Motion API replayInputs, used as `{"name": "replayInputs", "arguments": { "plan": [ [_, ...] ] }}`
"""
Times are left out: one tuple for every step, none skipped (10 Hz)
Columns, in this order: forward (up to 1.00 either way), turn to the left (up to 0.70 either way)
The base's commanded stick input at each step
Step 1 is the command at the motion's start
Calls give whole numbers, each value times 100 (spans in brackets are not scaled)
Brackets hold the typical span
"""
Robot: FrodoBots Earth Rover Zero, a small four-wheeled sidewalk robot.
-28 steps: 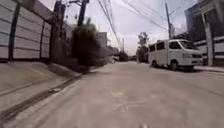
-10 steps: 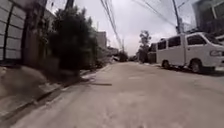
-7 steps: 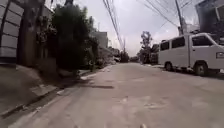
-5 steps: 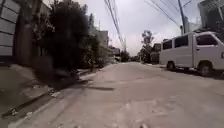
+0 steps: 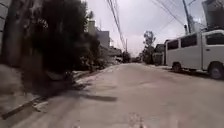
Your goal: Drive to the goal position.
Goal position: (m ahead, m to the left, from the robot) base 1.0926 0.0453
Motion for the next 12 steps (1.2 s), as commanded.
{"name": "replayInputs", "arguments": {
  "plan": [
    [100, -20],
    [100, -38],
    [100, -38],
    [100, -37],
    [100, -32],
    [100, -15],
    [100, 0],
    [100, 0],
    [100, 0],
    [100, 0],
    [100, 0],
    [100, 0]
  ]
}}
